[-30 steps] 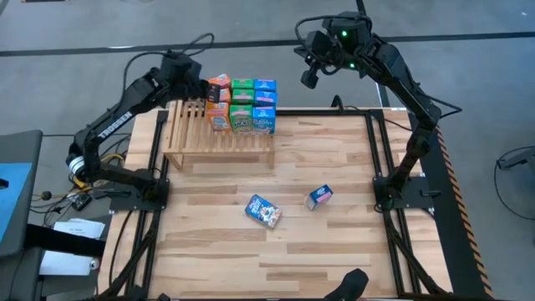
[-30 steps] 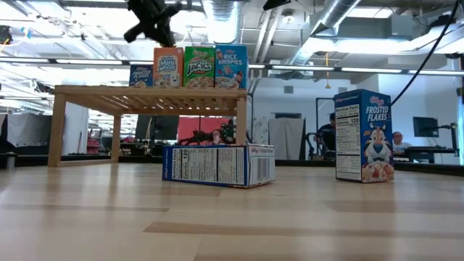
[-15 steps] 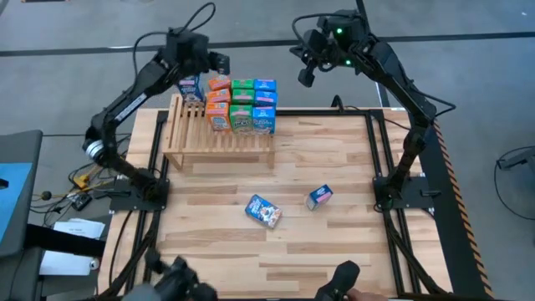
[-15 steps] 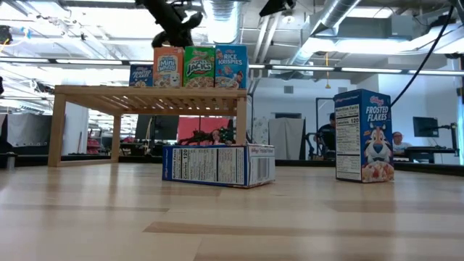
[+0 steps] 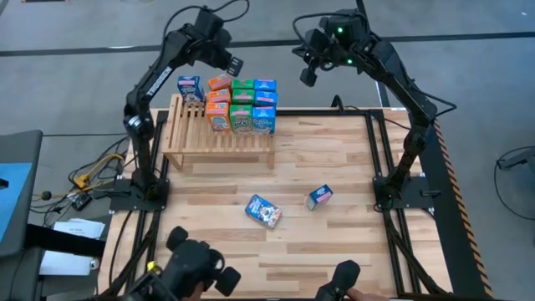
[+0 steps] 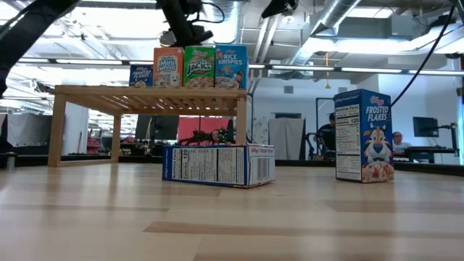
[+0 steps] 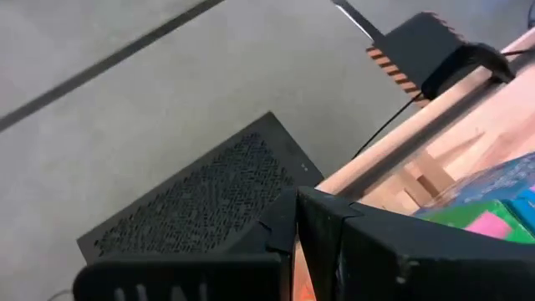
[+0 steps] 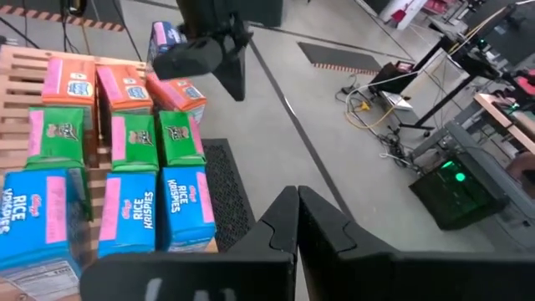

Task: Stack cereal on shelf
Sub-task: Adjust the orange cereal boxes on the shelf

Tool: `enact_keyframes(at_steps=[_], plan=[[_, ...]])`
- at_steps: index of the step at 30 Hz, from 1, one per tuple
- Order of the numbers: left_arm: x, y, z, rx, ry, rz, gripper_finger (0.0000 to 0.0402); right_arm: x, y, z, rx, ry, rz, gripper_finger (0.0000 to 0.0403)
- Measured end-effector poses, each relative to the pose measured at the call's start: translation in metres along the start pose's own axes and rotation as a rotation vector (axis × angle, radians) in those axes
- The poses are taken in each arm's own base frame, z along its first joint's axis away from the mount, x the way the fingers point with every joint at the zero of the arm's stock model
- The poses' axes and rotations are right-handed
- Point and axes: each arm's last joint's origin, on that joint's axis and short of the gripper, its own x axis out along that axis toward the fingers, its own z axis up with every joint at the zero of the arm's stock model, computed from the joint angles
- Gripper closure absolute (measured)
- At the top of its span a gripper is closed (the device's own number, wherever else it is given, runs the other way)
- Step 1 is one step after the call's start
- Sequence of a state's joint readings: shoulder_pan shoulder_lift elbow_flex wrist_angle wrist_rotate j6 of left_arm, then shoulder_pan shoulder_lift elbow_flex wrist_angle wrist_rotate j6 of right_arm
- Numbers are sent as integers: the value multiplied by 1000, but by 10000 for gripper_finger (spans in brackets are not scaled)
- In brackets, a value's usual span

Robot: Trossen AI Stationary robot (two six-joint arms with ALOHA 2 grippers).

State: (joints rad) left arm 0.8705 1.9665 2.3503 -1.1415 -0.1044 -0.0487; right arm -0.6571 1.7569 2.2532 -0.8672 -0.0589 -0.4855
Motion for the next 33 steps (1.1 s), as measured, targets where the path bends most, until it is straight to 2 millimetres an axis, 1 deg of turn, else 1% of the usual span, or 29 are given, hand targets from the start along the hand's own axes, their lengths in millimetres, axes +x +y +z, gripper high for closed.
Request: enact_keyframes(at_steps=[6,15,22,33], plan=[[11,-5,-4,20,37,-32,401,0,0,0,7,0,1,377],[8,-6,-11,24,106,40,401,0,0,0,6,0,0,377],[7,-12,-14,44,130,21,401,0,0,0,6,0,0,377],[6,-13,-19,60,180,5,401,0,0,0,6,0,-1,377]])
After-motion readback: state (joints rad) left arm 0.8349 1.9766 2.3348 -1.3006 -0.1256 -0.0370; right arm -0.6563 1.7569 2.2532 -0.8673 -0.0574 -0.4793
